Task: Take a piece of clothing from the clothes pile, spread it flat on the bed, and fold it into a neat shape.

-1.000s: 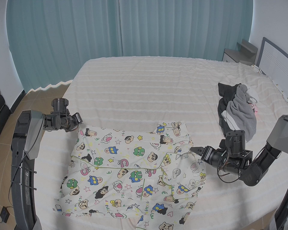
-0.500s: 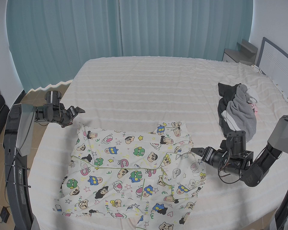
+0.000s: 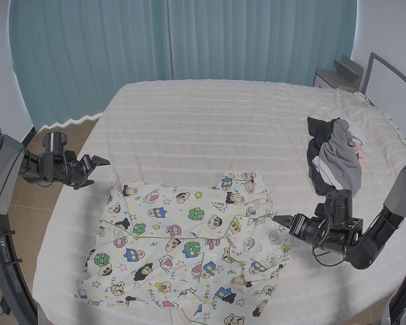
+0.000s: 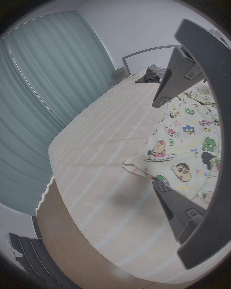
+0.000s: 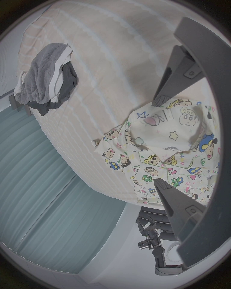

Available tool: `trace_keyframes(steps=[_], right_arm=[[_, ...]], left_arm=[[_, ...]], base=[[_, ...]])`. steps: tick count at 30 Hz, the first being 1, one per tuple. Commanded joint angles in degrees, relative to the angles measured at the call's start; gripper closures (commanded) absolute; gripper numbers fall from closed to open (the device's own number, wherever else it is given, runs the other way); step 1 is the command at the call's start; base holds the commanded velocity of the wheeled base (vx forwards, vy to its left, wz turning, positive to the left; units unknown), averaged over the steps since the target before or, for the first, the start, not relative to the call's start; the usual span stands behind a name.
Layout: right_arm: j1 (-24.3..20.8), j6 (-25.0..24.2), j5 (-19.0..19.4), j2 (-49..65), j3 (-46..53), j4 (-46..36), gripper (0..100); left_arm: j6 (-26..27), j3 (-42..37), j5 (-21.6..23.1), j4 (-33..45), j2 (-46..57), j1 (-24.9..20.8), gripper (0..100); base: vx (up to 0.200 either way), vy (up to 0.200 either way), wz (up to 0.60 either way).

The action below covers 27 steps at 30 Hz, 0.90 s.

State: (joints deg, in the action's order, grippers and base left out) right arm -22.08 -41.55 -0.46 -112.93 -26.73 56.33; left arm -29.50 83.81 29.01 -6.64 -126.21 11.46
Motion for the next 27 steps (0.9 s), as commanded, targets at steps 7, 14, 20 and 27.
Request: trace_keyframes(steps=[7, 14, 20, 27], right_arm=[[-4.38, -0.29, 0.11, 4.13, 12.76, 1.24, 0], [-7.01, -2.31, 0.20, 2.98, 13.99, 1.24, 0], [-9.92, -2.49, -0.15, 1.05, 13.02, 1.24, 0], [-12.82, -2.75, -0.15, -2.99, 9.16, 1.15, 0]], left_arm=[[-0.03, -49.36, 3.68, -25.52, 26.28, -0.30, 0], [-0.56, -60.43, 3.95, -26.58, 32.25, -0.30, 0], [-1.79, -67.46, 3.95, -26.49, 37.18, -0.30, 0], [-3.28, -73.35, 6.05, -26.49, 41.39, -0.21, 0]], base=[[-0.171, 0.000, 0.00], [-0.200, 0.000, 0.00], [-0.200, 0.000, 0.00], [-0.057, 0.000, 0.00]])
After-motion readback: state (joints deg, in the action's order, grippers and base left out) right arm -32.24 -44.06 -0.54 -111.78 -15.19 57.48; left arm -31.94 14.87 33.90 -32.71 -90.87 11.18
